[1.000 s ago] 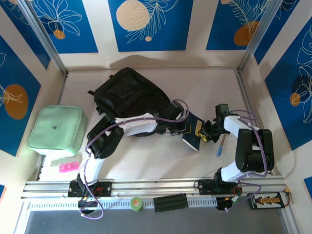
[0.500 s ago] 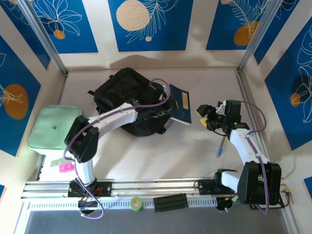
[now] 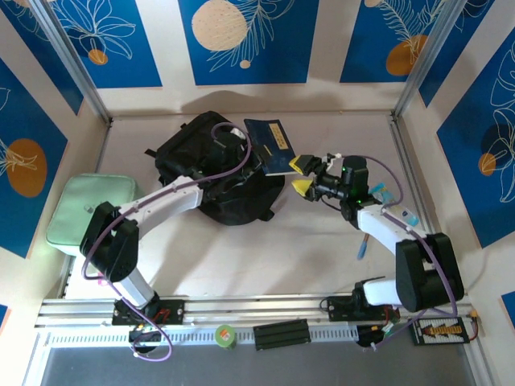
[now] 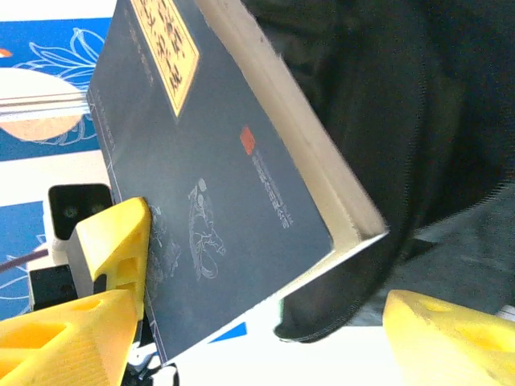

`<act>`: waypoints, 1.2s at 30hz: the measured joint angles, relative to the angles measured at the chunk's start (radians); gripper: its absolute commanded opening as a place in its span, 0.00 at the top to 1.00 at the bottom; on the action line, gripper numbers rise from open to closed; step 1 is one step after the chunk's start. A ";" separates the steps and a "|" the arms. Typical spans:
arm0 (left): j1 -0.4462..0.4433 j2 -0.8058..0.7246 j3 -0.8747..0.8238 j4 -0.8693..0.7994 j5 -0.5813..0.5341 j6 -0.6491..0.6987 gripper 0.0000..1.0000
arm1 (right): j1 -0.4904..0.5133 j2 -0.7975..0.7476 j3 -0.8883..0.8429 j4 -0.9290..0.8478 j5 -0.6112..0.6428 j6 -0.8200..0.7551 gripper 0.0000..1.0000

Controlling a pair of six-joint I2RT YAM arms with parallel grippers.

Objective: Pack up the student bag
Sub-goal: Pass the book.

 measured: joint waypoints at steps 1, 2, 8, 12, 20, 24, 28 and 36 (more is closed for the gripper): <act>0.000 0.000 -0.003 0.017 -0.001 -0.006 1.00 | 0.015 0.007 -0.004 0.039 0.017 0.029 0.20; 0.000 0.000 -0.005 0.037 -0.001 -0.019 1.00 | 0.033 0.013 -0.006 0.079 0.033 0.058 0.20; 0.000 0.000 -0.011 0.142 -0.002 -0.079 1.00 | 0.084 0.033 -0.013 0.273 0.133 0.166 0.26; 0.000 0.000 -0.025 0.201 -0.003 -0.124 1.00 | 0.093 0.088 -0.013 0.377 0.176 0.213 0.41; 0.000 0.000 -0.048 0.223 -0.027 -0.159 1.00 | 0.114 0.202 -0.013 0.594 0.243 0.246 0.61; 0.000 0.000 -0.052 0.223 -0.040 -0.159 1.00 | 0.124 0.220 -0.013 0.644 0.257 0.253 0.71; 0.000 0.000 -0.059 0.222 -0.050 -0.155 0.82 | 0.124 0.220 -0.013 0.651 0.257 0.249 0.85; 0.003 -0.081 -0.096 0.126 -0.046 0.031 0.30 | 0.111 0.131 -0.015 0.452 0.241 0.094 0.92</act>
